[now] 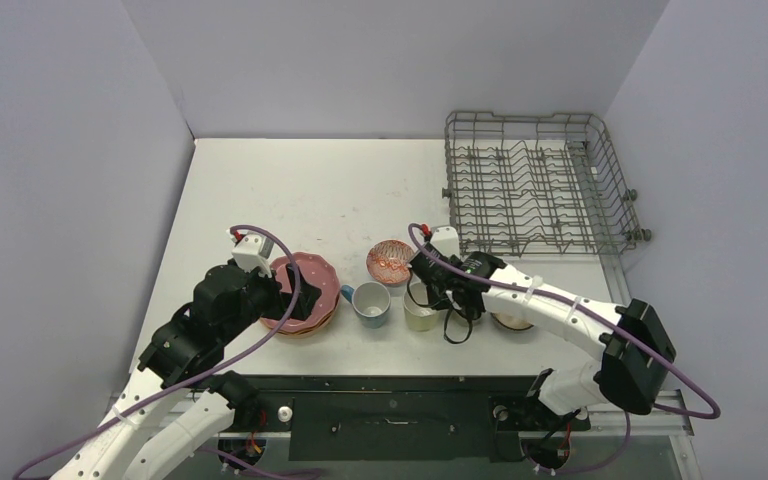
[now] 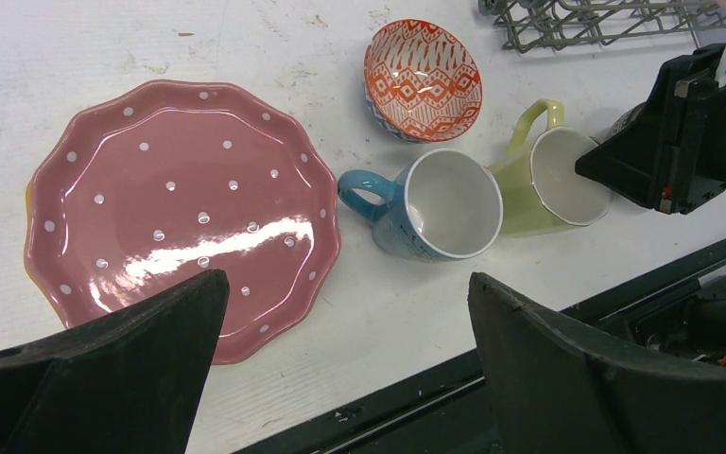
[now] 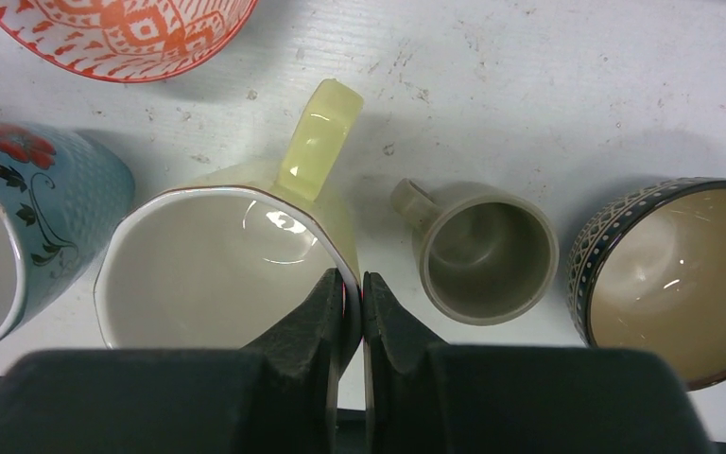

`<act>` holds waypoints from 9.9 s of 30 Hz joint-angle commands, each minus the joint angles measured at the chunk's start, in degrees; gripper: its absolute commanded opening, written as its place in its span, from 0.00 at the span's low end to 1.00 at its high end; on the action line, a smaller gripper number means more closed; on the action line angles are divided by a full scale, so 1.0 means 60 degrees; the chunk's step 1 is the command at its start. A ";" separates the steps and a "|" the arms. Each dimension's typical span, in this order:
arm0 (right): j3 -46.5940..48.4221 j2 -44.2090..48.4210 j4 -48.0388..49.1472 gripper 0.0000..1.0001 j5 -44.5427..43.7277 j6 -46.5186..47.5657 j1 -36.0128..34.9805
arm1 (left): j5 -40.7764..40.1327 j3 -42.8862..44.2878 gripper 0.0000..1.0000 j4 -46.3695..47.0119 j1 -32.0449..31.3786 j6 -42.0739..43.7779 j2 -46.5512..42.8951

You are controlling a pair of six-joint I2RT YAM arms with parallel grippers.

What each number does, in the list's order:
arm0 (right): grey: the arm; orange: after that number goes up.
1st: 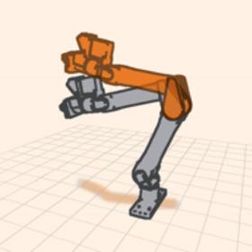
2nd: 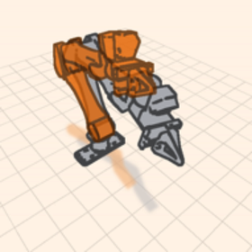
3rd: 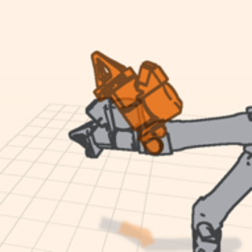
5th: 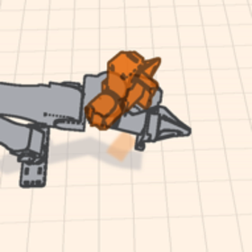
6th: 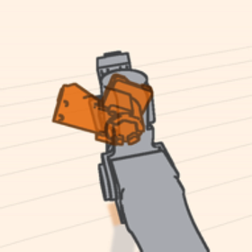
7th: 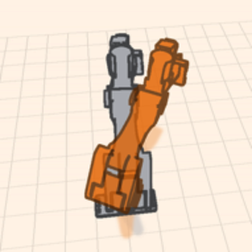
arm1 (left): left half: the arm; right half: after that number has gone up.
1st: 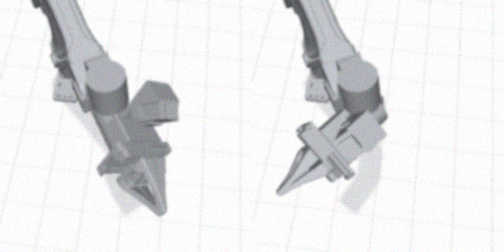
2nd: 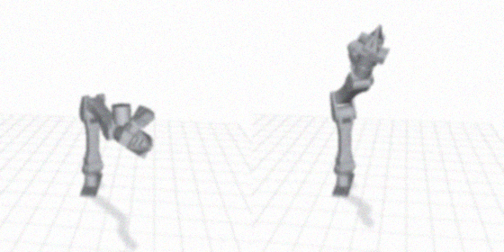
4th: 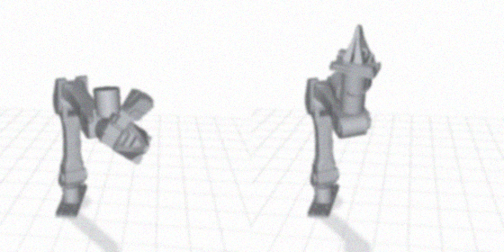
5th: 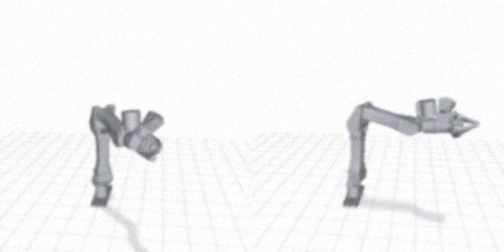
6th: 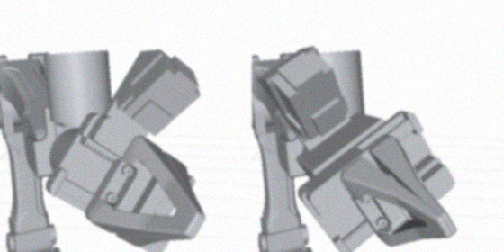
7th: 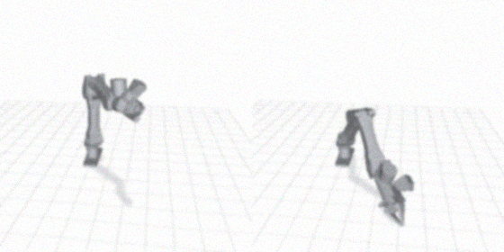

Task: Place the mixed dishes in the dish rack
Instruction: Move the cup to the corner of the board, then move the bowl to the center of the board, then move the dish rack to the center of the board.

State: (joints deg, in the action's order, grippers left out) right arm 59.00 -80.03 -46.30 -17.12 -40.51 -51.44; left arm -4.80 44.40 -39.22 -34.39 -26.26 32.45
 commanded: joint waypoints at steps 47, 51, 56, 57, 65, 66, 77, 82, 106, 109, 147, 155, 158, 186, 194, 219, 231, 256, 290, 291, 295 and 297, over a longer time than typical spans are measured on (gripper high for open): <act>-0.2726 0.4330 -0.0766 0.03 -0.0408 -0.1198 -0.0311 | -0.0013 0.0023 0.96 0.0450 0.0095 0.0114 0.0236; -0.2597 0.4320 -0.0867 0.11 -0.0554 -0.1195 -0.0328 | -0.0006 0.0023 0.96 0.0458 0.0112 0.0118 0.0236; -0.2201 0.4276 -0.1146 0.20 -0.0653 -0.1158 -0.0367 | -0.0006 0.0022 0.96 0.0457 0.0107 0.0114 0.0232; -0.2074 0.4273 -0.1182 0.21 -0.0687 -0.1147 -0.0372 | -0.0013 0.0024 0.96 0.0458 0.0107 0.0114 0.0221; -0.1159 0.4259 -0.1887 0.29 -0.1214 -0.0989 -0.0391 | 0.0005 0.0026 0.96 0.0456 0.0107 0.0118 0.0203; -0.1065 0.4246 -0.1919 0.30 -0.1287 -0.0971 -0.0391 | 0.0007 0.0026 0.96 0.0457 0.0107 0.0116 0.0203; 0.0704 0.3285 -0.1731 0.37 -0.1572 -0.0418 -0.0391 | 0.0001 0.0016 0.96 0.0436 0.0107 0.0129 0.0170; 0.1476 0.2519 -0.1355 0.41 -0.1537 -0.0139 -0.0370 | 0.0016 0.0020 0.96 0.0439 0.0108 0.0130 0.0160; 0.2963 -0.1433 0.0639 0.45 0.0318 0.0294 0.0482 | 0.0087 0.0019 0.96 0.0440 0.0179 0.0143 0.0055; 0.2964 -0.1901 0.0803 0.45 0.0454 0.0233 0.0690 | 0.0120 0.0025 0.96 0.0456 0.0194 0.0143 0.0053; 0.1941 -0.4032 0.2887 0.21 0.1618 -0.0278 0.1924 | 0.0135 0.0015 0.96 0.0458 0.0275 0.0158 0.0035; 0.1684 -0.3859 0.2912 0.05 0.1529 -0.0293 0.1990 | 0.0126 0.0003 0.96 0.0458 0.0283 0.0159 0.0044; 0.1589 -0.3753 0.2900 0.01 0.1469 -0.0308 0.2010 | 0.0123 0.0011 0.96 0.0458 0.0283 0.0159 0.0067; -0.0061 -0.1705 0.2064 0.00 0.1297 0.1032 0.2203 | 0.0160 0.0022 0.96 0.0487 0.0352 0.0171 0.0209; -0.0701 -0.1197 0.1952 0.00 0.1765 0.1443 0.2080 | 0.0184 0.0016 0.96 0.0500 0.0411 0.0173 0.0246; -0.1250 -0.0658 0.1936 0.19 0.1533 0.1253 0.1306 | 0.0158 0.0012 0.96 0.0501 0.0429 0.0158 0.0175; -0.0812 0.0069 0.1428 0.35 0.0940 0.1028 0.1306 | 0.0178 0.0007 0.96 0.0509 0.0428 0.0143 0.0137; 0.2953 -0.0141 -0.0178 0.48 -0.0165 0.1568 0.1923 | 0.0208 0.0011 0.96 0.0511 0.0429 0.0158 0.0148; 0.6091 -0.4460 0.0470 0.48 0.0597 0.1821 0.4529 | 0.0246 0.0012 0.96 0.0485 0.0508 0.0186 0.0202; 0.6218 -0.4639 0.0478 0.48 0.0642 0.1846 0.4552 | 0.0244 0.0012 0.96 0.0486 0.0526 0.0187 0.0217; 0.6637 -0.5176 0.0425 0.47 0.0671 0.1887 0.4609 | 0.0260 0.0004 0.96 0.0496 0.0557 0.0187 0.0260; 0.6811 -0.5440 0.0404 0.47 0.0684 0.1888 0.4617 | 0.0249 0.0011 0.96 0.0488 0.0573 0.0187 0.0292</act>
State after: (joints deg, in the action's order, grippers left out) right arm 96.03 -110.48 -44.95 -13.23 -30.00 -24.16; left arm -3.88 44.38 -39.20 -31.46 -26.06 33.91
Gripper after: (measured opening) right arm 0.474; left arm 0.963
